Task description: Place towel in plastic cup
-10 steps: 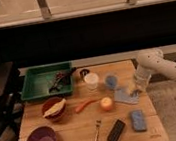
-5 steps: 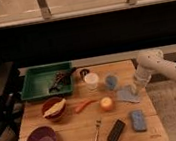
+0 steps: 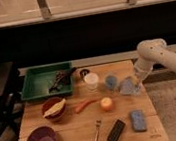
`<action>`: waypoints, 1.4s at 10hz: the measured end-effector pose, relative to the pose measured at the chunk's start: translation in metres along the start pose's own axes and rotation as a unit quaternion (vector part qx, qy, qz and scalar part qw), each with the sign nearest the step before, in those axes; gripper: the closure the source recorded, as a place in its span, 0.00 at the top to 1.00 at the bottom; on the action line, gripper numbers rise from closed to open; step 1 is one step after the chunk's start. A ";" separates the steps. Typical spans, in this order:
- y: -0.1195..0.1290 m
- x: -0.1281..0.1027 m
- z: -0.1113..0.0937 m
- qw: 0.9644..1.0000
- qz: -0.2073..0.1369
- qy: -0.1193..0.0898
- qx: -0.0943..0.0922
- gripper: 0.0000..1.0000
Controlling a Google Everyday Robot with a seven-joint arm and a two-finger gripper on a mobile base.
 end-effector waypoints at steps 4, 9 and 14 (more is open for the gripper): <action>0.038 -0.040 -0.045 0.998 -0.045 -0.041 -0.030 0.00; 0.104 -0.074 -0.068 0.987 -0.113 -0.078 -0.089 0.00; 0.115 -0.071 -0.043 0.985 -0.128 -0.054 -0.099 0.02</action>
